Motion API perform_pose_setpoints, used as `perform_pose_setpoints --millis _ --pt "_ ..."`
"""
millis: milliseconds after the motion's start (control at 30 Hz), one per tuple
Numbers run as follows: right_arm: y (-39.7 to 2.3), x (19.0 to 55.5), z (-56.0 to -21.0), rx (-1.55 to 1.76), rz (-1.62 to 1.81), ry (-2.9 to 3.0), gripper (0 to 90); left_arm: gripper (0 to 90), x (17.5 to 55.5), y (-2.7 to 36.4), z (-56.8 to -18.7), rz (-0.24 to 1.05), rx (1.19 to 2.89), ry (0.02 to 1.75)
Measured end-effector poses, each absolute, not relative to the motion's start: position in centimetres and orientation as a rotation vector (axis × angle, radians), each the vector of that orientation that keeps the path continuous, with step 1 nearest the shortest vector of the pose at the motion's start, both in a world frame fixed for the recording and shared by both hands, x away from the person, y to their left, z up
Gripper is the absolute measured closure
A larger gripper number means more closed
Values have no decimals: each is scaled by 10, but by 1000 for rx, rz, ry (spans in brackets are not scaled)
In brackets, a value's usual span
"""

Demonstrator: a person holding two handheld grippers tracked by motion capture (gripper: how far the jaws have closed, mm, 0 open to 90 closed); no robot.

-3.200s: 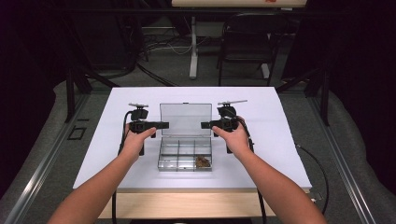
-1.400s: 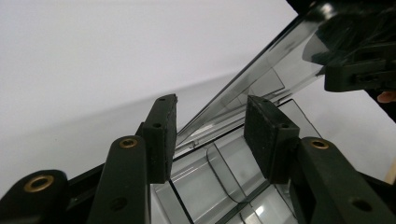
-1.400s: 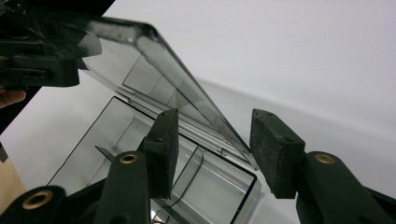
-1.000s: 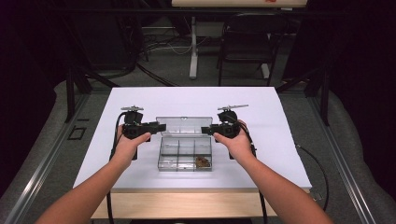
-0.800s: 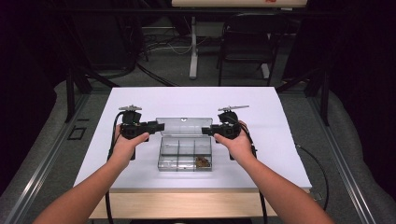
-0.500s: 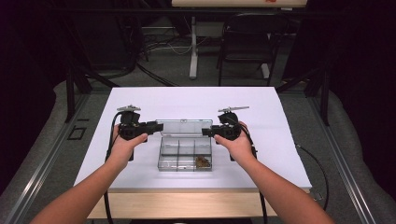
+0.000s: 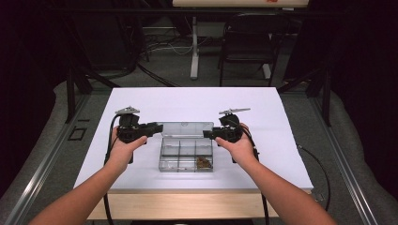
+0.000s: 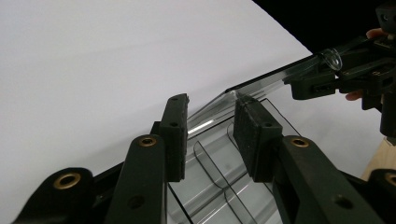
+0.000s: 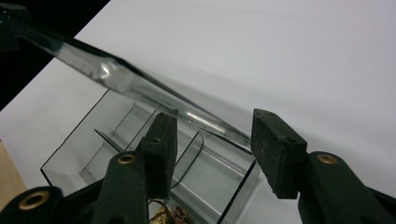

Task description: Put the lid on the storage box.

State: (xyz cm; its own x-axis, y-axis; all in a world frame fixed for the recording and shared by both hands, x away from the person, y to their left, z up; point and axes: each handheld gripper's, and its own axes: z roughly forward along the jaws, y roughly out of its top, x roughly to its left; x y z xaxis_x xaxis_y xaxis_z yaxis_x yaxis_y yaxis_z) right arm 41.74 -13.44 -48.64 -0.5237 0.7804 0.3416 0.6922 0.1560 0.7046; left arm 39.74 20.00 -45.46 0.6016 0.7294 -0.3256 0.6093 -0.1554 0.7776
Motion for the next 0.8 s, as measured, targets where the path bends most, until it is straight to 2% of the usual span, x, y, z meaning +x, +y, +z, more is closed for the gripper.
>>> perform_pose_setpoints --millis 800 --pt "-136 408 -489 1459 1312 2326 513 667 384 204 -459 148 1846 1064"
